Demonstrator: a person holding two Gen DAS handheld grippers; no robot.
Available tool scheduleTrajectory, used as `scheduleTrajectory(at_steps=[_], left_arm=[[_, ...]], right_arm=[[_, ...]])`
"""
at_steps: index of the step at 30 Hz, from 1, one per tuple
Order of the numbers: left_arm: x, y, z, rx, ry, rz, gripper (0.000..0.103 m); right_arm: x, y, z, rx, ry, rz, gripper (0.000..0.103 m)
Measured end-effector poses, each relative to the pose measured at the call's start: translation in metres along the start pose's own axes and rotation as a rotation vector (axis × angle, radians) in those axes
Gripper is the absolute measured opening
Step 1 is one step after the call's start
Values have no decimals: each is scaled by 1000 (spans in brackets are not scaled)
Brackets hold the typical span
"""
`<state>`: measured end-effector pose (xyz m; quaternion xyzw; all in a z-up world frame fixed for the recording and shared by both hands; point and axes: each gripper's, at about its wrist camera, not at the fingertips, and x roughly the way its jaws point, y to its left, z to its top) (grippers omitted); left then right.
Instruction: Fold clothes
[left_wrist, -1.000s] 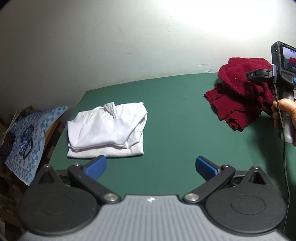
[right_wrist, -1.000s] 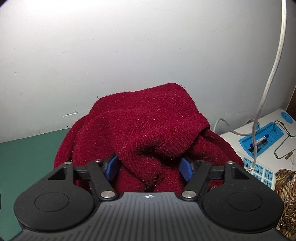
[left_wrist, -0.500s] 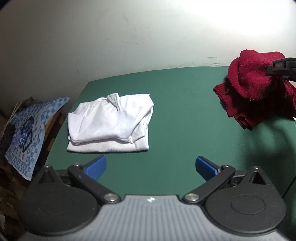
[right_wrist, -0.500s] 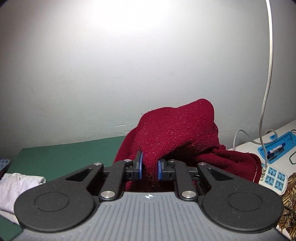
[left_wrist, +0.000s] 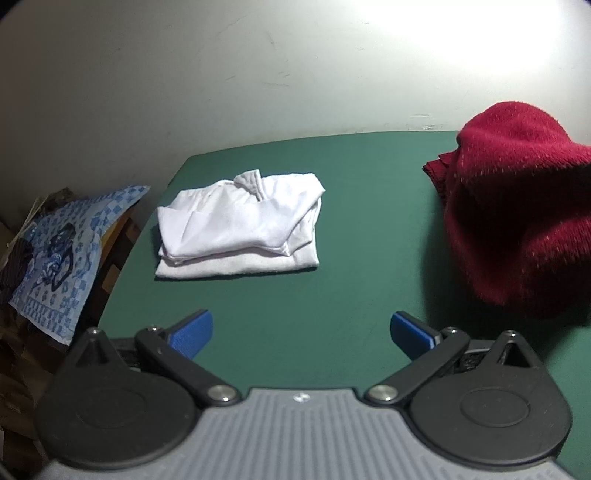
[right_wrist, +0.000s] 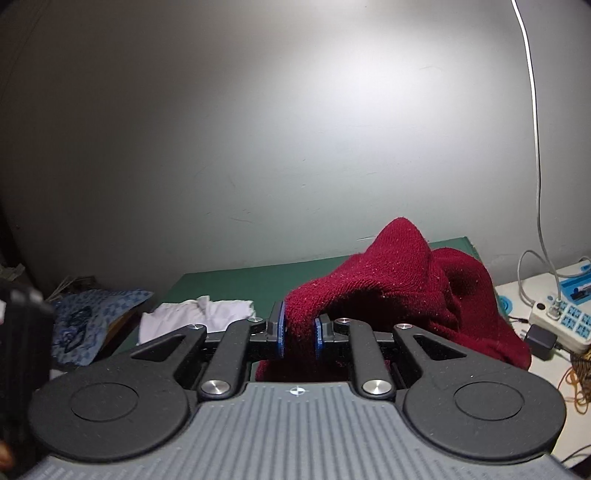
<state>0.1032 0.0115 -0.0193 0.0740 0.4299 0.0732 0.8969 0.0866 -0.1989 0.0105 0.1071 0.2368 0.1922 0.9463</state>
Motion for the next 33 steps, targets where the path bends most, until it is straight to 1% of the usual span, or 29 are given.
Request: scheduleTrajectory(at_steps=[3, 5, 10, 15, 20, 22, 23, 24, 25, 26, 27, 29, 31, 32, 33], left_arm=[[-6, 11, -12, 8, -5, -8, 102], [-9, 19, -20, 15, -9, -15, 102], [-16, 44, -39, 42, -26, -13, 102], [-16, 78, -54, 51, -19, -18, 102], [-15, 110, -62, 69, -27, -11, 102], [-15, 122, -64, 79, -34, -9, 102], [-14, 127, -65, 84, -39, -7, 102], [-14, 132, -66, 88, -43, -7, 102], [-13, 137, -68, 92, -45, -7, 102], [-12, 141, -68, 97, -46, -9, 102], [-11, 144, -69, 102, -44, -14, 102], [-8, 146, -73, 118, -41, -29, 102], [-5, 144, -78, 146, -43, -50, 102], [-4, 142, -83, 161, -47, -65, 102], [-3, 140, -88, 180, -48, -86, 102]], right_arm=[[-12, 17, -13, -2, 22, 14, 16], [-16, 30, -24, 0, 55, 35, 16], [-31, 68, -47, -50, 102, 54, 17], [-51, 104, -66, -62, 129, 106, 17], [-60, 160, -93, -128, 154, 194, 17], [-55, 180, -105, -165, 187, 213, 20], [-53, 188, -111, -186, 203, 216, 24], [-51, 194, -117, -198, 222, 213, 31], [-47, 197, -122, -213, 266, 217, 38], [-43, 201, -126, -228, 308, 218, 51], [-36, 204, -130, -244, 340, 199, 55], [-38, 202, -131, -261, 345, 156, 54], [-46, 192, -124, -244, 285, 91, 53], [-52, 185, -119, -226, 248, 54, 55], [-58, 174, -116, -194, 213, 4, 60]])
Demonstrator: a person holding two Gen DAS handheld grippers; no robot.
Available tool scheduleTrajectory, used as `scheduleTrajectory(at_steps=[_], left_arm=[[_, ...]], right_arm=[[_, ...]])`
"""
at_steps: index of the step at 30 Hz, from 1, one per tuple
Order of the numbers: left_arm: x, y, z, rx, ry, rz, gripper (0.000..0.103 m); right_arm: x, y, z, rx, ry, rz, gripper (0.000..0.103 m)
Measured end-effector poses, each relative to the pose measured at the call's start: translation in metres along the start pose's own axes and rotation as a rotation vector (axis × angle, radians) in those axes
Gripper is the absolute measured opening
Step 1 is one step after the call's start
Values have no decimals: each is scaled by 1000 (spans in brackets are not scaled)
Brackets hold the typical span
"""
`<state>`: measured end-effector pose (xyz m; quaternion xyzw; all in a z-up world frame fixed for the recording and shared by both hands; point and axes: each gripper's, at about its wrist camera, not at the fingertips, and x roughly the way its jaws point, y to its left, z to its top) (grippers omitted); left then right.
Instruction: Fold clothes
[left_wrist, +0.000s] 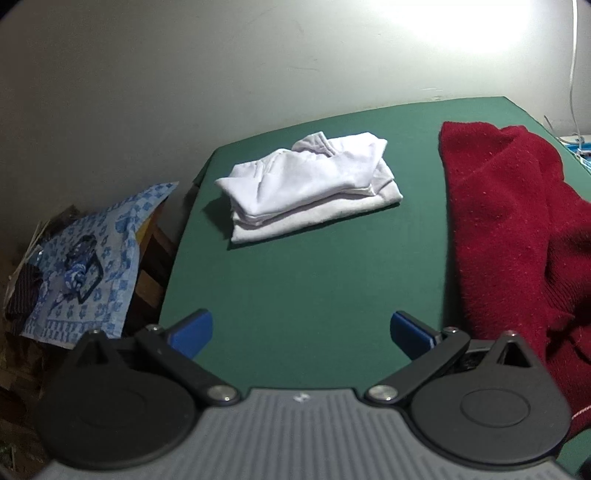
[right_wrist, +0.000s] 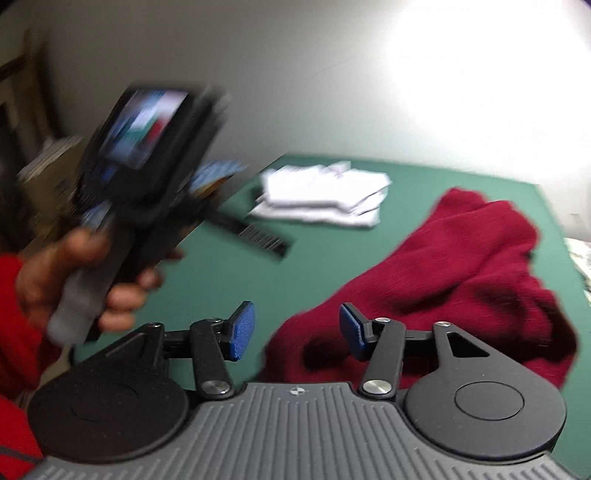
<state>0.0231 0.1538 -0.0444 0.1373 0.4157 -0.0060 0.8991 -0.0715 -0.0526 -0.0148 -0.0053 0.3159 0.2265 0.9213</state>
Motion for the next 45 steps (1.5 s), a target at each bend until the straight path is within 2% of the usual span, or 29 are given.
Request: scheduleTrajectory(at_steps=[3, 7, 9, 13, 16, 18, 19, 21, 22, 23, 24, 25, 28, 31, 32, 33, 35, 37, 38, 39, 43, 45], left_arm=[[2, -12, -21, 60, -10, -86, 102], [0, -28, -62, 163, -23, -165, 102], [1, -32, -81, 193, -2, -192, 102], [-5, -42, -102, 183, 55, -270, 102], [-9, -65, -104, 201, 60, -321, 102], [3, -83, -102, 190, 79, -310, 102], [10, -91, -101, 176, 100, -298, 92], [13, -93, -96, 101, 109, -333, 73], [12, -92, -93, 75, 111, -347, 54], [12, -92, -91, 63, 112, -349, 41], [11, -92, -89, 51, 113, -352, 34], [11, -92, -87, 40, 113, -349, 22], [11, -91, -82, -8, 109, -319, 18], [1, -83, -72, -78, 58, -288, 17], [-2, -79, -68, -96, 41, -275, 17], [-6, -75, -64, -111, 25, -262, 17], [-17, -68, -57, -139, -8, -240, 17], [-33, -61, -50, -166, -53, -224, 15], [-43, -58, -48, -175, -83, -210, 9], [-53, -56, -47, -179, -114, -190, 8], [-87, -41, -46, -204, -193, -159, 6], [-98, -39, -48, -173, -216, -113, 9]], right_arm=[[-9, -39, -2, 121, -23, -157, 66], [-4, -81, -22, 227, 78, -314, 66], [0, -93, -40, 243, 142, -351, 66], [14, -113, -64, 247, 254, -411, 66], [18, -127, -69, 276, 289, -402, 66], [22, -139, -69, 307, 306, -392, 67], [25, -146, -69, 323, 316, -393, 67], [30, -162, -67, 355, 318, -420, 67], [32, -169, -68, 368, 313, -428, 67], [34, -176, -68, 380, 307, -436, 67], [36, -183, -70, 387, 294, -444, 67], [37, -188, -71, 392, 282, -454, 67], [44, -206, -74, 408, 242, -475, 67], [51, -219, -77, 438, 188, -456, 66], [52, -220, -75, 421, 181, -437, 62], [53, -221, -73, 404, 174, -418, 42], [50, -220, -65, 388, 153, -369, 15], [30, -218, -52, 400, 84, -278, 14], [20, -216, -46, 403, 48, -233, 12], [6, -213, -36, 386, 0, -197, 4], [-50, -200, -3, 313, -191, -65, 4], [-70, -188, 9, 225, -250, -88, 5]])
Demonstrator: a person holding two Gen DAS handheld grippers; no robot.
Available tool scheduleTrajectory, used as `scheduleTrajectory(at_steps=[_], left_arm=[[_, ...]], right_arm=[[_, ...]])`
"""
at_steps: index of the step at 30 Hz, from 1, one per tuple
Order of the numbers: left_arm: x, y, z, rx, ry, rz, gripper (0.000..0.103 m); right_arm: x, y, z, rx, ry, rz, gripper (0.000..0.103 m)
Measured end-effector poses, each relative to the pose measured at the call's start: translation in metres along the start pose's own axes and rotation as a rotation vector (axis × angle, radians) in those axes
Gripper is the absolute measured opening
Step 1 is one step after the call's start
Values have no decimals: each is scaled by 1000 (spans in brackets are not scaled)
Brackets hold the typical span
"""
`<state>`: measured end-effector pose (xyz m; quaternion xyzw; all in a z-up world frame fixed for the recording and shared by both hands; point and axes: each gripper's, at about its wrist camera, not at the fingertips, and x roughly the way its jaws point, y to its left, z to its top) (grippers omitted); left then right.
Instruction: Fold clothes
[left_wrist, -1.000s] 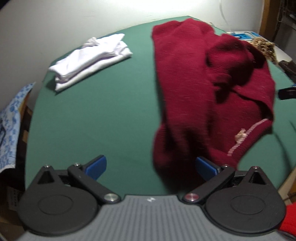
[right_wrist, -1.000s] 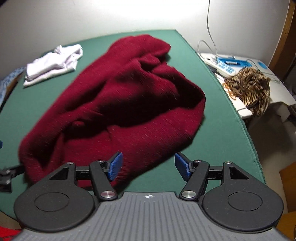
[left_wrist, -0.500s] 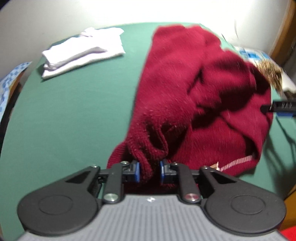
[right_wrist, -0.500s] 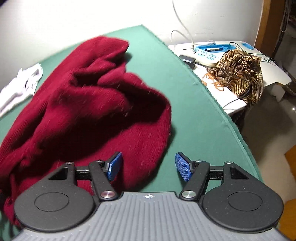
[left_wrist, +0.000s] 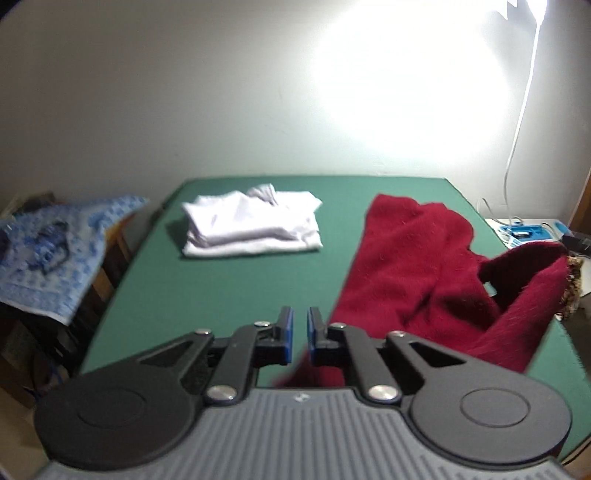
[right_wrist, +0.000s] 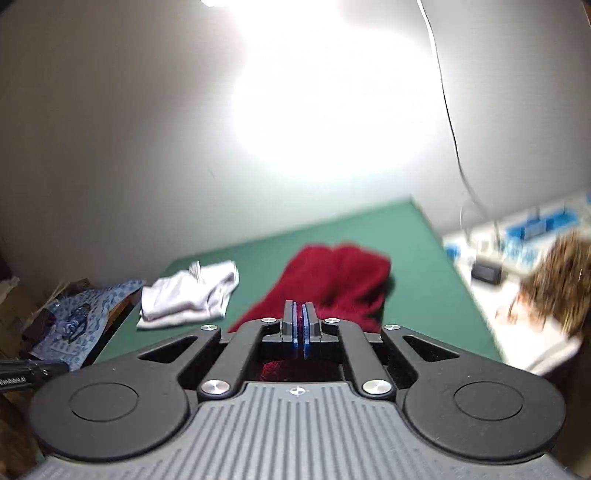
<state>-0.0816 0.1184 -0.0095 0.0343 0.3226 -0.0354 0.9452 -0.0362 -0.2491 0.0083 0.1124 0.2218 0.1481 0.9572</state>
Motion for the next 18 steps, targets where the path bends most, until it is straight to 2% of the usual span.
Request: scheduleTrajectory(at_steps=[2, 3, 5, 6, 7, 8, 9, 10, 11, 13, 15, 16, 18], left_arm=[[-4, 2, -7, 51, 4, 45, 23], [-4, 3, -12, 80, 12, 68, 25], [-2, 5, -30, 131, 49, 71, 49], [-1, 6, -40, 155, 71, 63, 54], [2, 6, -51, 180, 94, 50, 65], [6, 4, -62, 205, 118, 32, 74], [10, 2, -73, 229, 138, 14, 79], [15, 0, -84, 251, 154, 0, 89], [21, -2, -95, 265, 171, -15, 93], [41, 2, -107, 219, 224, -52, 93], [61, 11, -114, 113, 285, -111, 93], [70, 16, -117, 61, 309, -138, 91], [78, 16, -121, 10, 307, -163, 89]], right_arm=[[-8, 9, 3, -81, 1, -22, 7], [-12, 10, 0, -101, 9, -24, 7], [-16, 10, -9, -136, 45, -31, 7], [-15, 6, -15, -144, 82, -50, 8], [-14, 1, -22, -150, 123, -66, 12], [-8, -5, -31, -144, 185, -66, 24], [-2, -11, -40, -137, 245, -69, 42], [3, -15, -51, -129, 291, -89, 48], [9, -19, -61, -115, 336, -105, 54], [19, -23, -75, -5, 421, -66, 55], [30, -27, -90, 106, 505, -27, 67], [35, -28, -97, 161, 544, -7, 68], [44, -25, -108, 259, 582, 27, 68]])
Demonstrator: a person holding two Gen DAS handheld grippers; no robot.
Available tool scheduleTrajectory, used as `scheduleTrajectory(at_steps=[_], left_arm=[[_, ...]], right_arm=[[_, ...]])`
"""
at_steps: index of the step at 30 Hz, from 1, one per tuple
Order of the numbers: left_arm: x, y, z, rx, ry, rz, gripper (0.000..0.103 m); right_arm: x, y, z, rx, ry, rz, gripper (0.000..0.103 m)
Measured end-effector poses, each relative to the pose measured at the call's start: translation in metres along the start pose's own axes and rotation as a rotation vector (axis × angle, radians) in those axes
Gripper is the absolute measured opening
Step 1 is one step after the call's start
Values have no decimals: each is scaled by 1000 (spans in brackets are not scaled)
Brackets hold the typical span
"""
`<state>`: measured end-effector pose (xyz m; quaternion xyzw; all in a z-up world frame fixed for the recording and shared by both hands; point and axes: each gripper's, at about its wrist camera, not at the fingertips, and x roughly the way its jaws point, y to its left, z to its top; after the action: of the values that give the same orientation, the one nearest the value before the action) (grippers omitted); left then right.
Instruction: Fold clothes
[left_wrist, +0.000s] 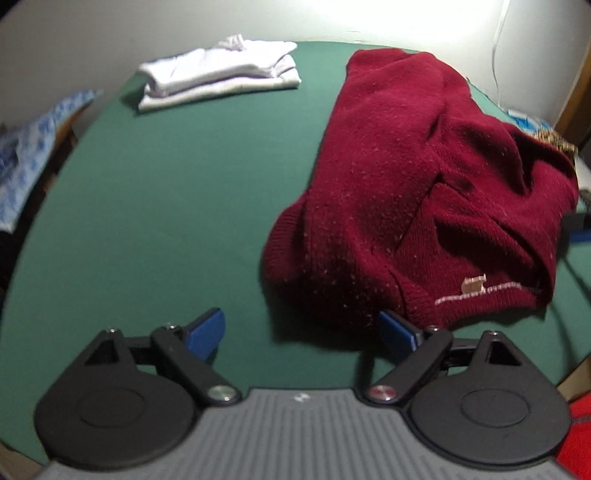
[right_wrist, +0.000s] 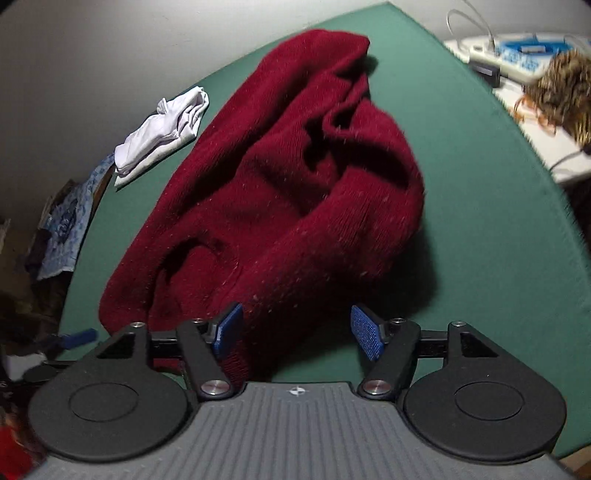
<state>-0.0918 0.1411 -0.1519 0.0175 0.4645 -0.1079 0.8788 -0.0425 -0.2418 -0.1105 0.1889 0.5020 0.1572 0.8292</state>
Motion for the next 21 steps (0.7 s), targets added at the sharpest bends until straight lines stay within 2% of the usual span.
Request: scheduleTrajectory(at_steps=[2, 4, 5, 6, 7, 8, 9, 10, 12, 15, 18, 20, 21], left_arm=[[6, -4, 1, -21, -31, -27, 87], [12, -12, 6, -13, -59, -22, 84], [15, -17, 9, -4, -72, -13, 76], [17, -21, 13, 4, -80, -10, 72], [17, -23, 19, 3, -80, -19, 53], [15, -23, 25, -5, -83, -25, 32], [10, -23, 31, -14, -96, -20, 28], [2, -23, 38, -22, -120, -18, 24], [-23, -19, 53, -39, -195, -22, 12], [-84, -11, 83, -60, -375, -60, 10], [-151, -9, 115, -47, -563, -72, 8], [-192, -10, 132, -32, -680, -53, 0], [-215, -10, 139, -29, -738, -44, 0]], right_arm=[[11, 6, -1, 25, 9, 37, 73], [20, 12, 0, 26, -44, 19, 74], [23, 14, 1, 29, -70, 9, 71], [24, 13, 3, 52, -95, -4, 65], [25, 12, 5, 76, -116, -15, 60], [25, 10, 8, 104, -115, -13, 37], [22, 7, 12, 124, -119, -6, 17], [16, 7, 16, 130, -136, -9, 16], [-6, 13, 25, 106, -222, -13, 13], [-59, 33, 48, 44, -397, 72, 13], [-125, 64, 72, -72, -596, 156, 12], [-164, 85, 87, -133, -701, 220, 12], [-184, 97, 94, -166, -751, 244, 12]])
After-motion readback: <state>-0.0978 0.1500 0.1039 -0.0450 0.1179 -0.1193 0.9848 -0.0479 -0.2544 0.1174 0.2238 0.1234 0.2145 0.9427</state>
